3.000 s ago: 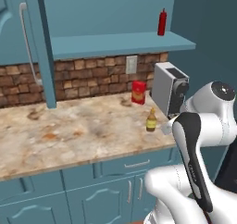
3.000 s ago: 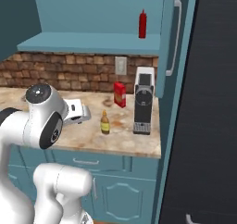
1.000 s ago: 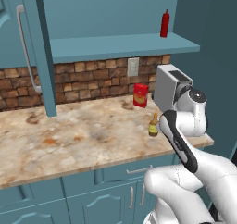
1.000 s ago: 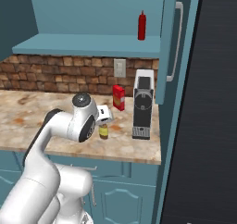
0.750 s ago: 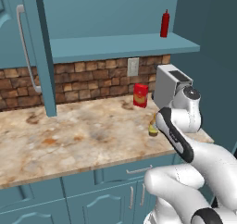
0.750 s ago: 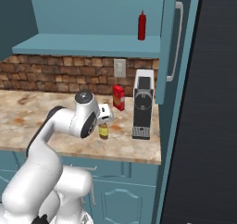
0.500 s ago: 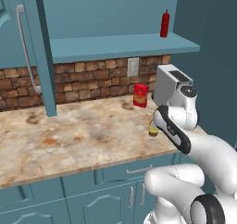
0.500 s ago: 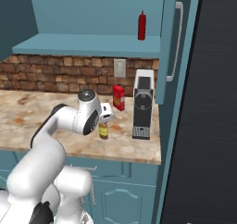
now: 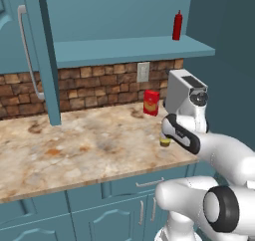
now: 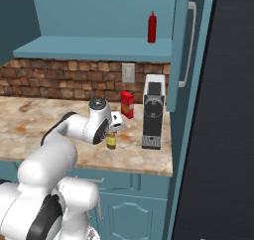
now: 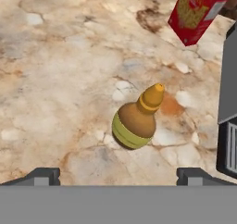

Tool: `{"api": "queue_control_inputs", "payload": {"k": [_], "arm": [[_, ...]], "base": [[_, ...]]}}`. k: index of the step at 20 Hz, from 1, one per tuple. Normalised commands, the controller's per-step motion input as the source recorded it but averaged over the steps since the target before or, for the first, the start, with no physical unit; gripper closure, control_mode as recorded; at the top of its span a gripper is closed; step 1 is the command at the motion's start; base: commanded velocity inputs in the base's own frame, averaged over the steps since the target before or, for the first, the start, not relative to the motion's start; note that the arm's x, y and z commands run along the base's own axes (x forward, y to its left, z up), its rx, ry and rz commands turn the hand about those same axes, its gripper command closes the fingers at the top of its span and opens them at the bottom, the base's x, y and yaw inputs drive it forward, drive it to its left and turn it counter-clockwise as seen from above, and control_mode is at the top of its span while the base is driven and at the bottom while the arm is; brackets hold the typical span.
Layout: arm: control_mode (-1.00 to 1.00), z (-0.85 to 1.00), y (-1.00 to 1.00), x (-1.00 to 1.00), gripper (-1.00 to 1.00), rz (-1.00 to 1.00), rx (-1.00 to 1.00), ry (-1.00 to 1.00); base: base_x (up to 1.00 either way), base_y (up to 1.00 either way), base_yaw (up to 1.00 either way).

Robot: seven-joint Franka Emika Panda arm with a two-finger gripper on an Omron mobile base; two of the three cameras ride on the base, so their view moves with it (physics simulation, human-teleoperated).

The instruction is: Pick the jam and honey bottle from the counter and place them in the cabinets closest to them.

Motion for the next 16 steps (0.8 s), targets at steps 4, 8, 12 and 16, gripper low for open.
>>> {"api": "queue_control_inputs", "payload": {"k": [4,8,12,16], "arm": [[-1.00,-0.27,0.00,0.11,-1.00,0.02,0.00,-0.01],[-1.00,-0.27,0.00,0.13,-1.00,0.02,0.00,-0.03],[-1.00,-0.25,0.00,0.18,-1.00,0.02,0.01,-0.05],[-1.00,-0.23,0.00,0.35,-1.00,0.01,0.01,-0.04]], "base": [[0.00,0.00,0.00],[0.00,0.00,0.00],[0.00,0.00,0.00],[0.00,0.00,0.00]]}}
